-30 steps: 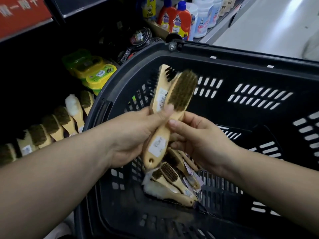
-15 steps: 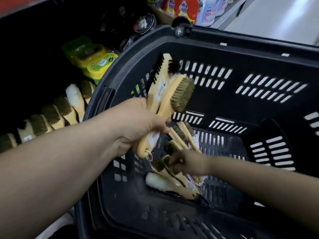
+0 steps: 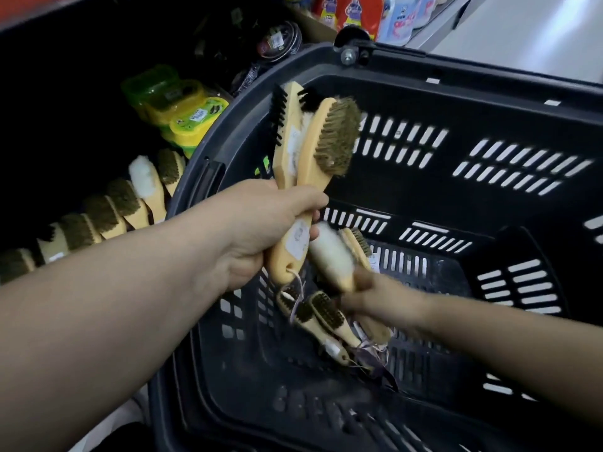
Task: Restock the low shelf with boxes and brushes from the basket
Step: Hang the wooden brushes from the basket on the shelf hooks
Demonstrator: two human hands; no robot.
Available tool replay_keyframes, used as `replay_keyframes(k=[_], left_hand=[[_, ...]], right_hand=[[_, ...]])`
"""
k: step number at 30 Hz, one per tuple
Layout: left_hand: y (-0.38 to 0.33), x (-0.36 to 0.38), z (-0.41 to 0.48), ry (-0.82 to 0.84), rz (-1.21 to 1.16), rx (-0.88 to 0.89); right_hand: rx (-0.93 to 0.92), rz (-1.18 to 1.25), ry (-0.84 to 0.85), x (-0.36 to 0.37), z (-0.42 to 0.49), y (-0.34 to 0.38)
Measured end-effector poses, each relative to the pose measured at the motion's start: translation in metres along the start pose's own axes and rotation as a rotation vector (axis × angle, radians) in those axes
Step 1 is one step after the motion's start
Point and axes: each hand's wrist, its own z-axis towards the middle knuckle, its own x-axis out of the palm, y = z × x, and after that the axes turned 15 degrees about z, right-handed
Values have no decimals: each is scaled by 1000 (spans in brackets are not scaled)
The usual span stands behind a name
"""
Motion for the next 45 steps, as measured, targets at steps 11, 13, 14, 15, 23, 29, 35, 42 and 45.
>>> replay_keyframes(k=[11,13,14,15,23,29,35,42,45], left_hand=[[0,2,-6,195,-76,-22],[1,2,-7,257,-99,-14],[1,2,-8,276,-110,-6],[1,1,-8,290,-111,8],[3,1,-5,202,62,101],[5,0,0,13,131,131],[5,-2,3,36,120,110],[4,-2,2,42,96,108],[5,-2,2,36,92,121]], right_hand=[[-344,646,346,4,-53,87],[-377,569,319,7,-53,88],[-394,535,287,7,-51,88],[-404,514,240,7,-50,88],[-367,686,372,-18,-33,78],[-93,-698,200,-10,19,14],[-76,-1017,127,41,68,-42],[-72,-982,79,55,70,-58],[-71,-931,66,52,58,-58]])
